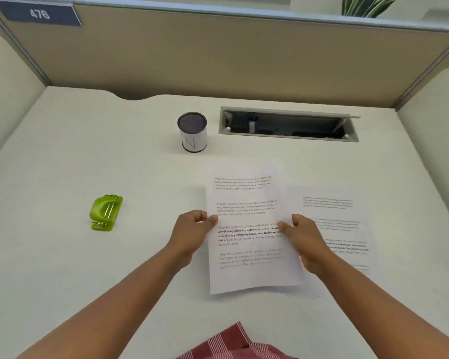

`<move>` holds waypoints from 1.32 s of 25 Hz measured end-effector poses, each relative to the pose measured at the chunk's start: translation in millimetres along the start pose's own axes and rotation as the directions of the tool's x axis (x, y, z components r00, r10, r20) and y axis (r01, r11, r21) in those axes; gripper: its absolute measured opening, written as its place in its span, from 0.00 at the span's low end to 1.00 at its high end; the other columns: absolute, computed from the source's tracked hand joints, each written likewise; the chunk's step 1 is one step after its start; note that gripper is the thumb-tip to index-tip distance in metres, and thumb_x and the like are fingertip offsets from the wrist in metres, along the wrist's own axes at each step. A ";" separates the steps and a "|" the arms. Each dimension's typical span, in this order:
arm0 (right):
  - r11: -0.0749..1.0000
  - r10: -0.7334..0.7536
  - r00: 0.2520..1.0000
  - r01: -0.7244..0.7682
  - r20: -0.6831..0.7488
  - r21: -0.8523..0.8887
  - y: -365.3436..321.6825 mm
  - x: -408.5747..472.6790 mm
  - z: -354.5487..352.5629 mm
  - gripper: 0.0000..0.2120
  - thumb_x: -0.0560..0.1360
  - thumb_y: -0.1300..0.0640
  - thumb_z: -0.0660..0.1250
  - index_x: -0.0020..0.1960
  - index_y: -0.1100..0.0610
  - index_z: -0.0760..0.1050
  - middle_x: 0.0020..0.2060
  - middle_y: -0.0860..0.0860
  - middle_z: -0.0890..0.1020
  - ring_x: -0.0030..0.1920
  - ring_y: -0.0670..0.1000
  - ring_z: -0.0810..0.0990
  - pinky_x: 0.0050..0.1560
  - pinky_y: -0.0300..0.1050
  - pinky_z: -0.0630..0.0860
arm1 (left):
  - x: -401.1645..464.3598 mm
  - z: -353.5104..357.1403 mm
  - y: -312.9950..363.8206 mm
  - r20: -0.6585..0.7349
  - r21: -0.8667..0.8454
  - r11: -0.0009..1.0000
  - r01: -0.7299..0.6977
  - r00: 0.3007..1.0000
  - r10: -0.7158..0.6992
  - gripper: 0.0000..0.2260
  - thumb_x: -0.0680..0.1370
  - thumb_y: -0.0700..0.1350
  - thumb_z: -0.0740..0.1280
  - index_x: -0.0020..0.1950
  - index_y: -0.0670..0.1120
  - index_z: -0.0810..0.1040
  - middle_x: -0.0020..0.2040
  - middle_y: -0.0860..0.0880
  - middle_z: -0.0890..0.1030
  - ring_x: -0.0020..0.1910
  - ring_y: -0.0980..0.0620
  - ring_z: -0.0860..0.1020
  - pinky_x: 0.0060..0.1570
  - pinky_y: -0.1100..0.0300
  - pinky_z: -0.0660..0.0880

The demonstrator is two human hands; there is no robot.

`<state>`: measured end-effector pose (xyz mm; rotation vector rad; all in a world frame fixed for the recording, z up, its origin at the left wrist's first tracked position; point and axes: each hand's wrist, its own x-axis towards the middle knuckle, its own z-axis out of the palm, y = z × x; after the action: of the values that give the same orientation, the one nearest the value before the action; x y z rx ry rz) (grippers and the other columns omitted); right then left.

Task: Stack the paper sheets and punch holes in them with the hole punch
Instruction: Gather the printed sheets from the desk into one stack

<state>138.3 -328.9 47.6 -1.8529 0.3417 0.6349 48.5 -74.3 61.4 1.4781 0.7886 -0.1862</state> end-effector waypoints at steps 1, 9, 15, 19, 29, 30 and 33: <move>1.000 0.013 0.999 -0.013 -0.030 -0.013 6.3 0.3 -7.7 0.13 0.81 0.60 0.69 0.57 0.71 0.76 0.58 0.69 0.82 0.58 0.70 0.82 0.63 0.71 0.76 | 1.7 11.8 -1.0 0.021 0.013 0.999 0.032 0.999 -0.032 0.10 0.79 0.44 0.73 0.38 0.47 0.79 0.38 0.52 0.85 0.35 0.56 0.81 0.40 0.61 0.75; 0.982 -0.030 0.991 0.004 -0.134 -0.187 33.0 0.1 -10.1 0.10 0.78 0.61 0.70 0.53 0.68 0.76 0.53 0.64 0.83 0.51 0.64 0.84 0.49 0.51 0.79 | 4.5 53.0 -4.8 0.039 0.128 0.984 0.126 0.990 -0.132 0.18 0.75 0.30 0.58 0.46 0.48 0.83 0.36 0.58 0.87 0.30 0.62 0.81 0.27 0.71 0.72; 0.968 -0.059 0.984 0.015 -0.171 -0.249 37.1 -1.1 -10.3 0.07 0.78 0.60 0.68 0.51 0.64 0.77 0.49 0.58 0.84 0.52 0.62 0.83 0.41 0.47 0.75 | 10.6 53.6 -14.0 -0.084 0.059 0.992 0.113 0.991 -0.108 0.23 0.77 0.33 0.63 0.70 0.50 0.71 0.63 0.49 0.74 0.55 0.45 0.81 0.45 0.57 0.79; 0.974 -0.069 0.984 0.031 -0.163 -0.226 39.3 -3.3 -11.6 0.03 0.79 0.60 0.68 0.50 0.60 0.77 0.49 0.55 0.84 0.50 0.59 0.83 0.42 0.45 0.76 | 23.1 51.0 -17.8 -0.093 0.041 0.979 0.199 0.976 -0.195 0.22 0.77 0.37 0.69 0.69 0.46 0.70 0.56 0.47 0.79 0.48 0.47 0.79 0.41 0.58 0.75; 0.982 -0.173 0.972 0.158 -0.156 -0.101 21.0 -13.0 -36.2 0.07 0.82 0.58 0.66 0.52 0.47 0.77 0.52 0.45 0.84 0.51 0.48 0.83 0.45 0.44 0.78 | -11.8 24.3 25.5 -0.178 0.120 0.970 -0.210 0.957 0.229 0.14 0.80 0.46 0.71 0.39 0.46 0.69 0.40 0.49 0.83 0.38 0.50 0.83 0.32 0.61 0.76; 0.977 -0.203 0.967 0.190 -0.157 -0.094 14.4 -13.9 -42.1 0.08 0.83 0.59 0.65 0.54 0.45 0.77 0.52 0.43 0.84 0.52 0.48 0.83 0.46 0.44 0.78 | -20.3 15.8 40.1 -0.171 0.231 0.928 -0.293 0.927 0.335 0.12 0.82 0.47 0.68 0.41 0.48 0.70 0.41 0.51 0.83 0.39 0.52 0.83 0.32 0.63 0.75; 0.968 -0.252 0.957 0.250 -0.146 -0.031 -8.1 -17.1 -53.6 0.13 0.84 0.59 0.62 0.54 0.43 0.80 0.52 0.43 0.87 0.51 0.49 0.86 0.51 0.52 0.82 | -47.4 -11.2 85.0 -0.066 0.408 0.784 -0.467 0.842 0.536 0.05 0.83 0.49 0.63 0.48 0.57 0.70 0.43 0.59 0.83 0.40 0.60 0.83 0.31 0.67 0.74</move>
<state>142.6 -376.9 77.8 -1.9210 0.1948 0.3264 57.5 -69.4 158.8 2.0477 0.4794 0.2223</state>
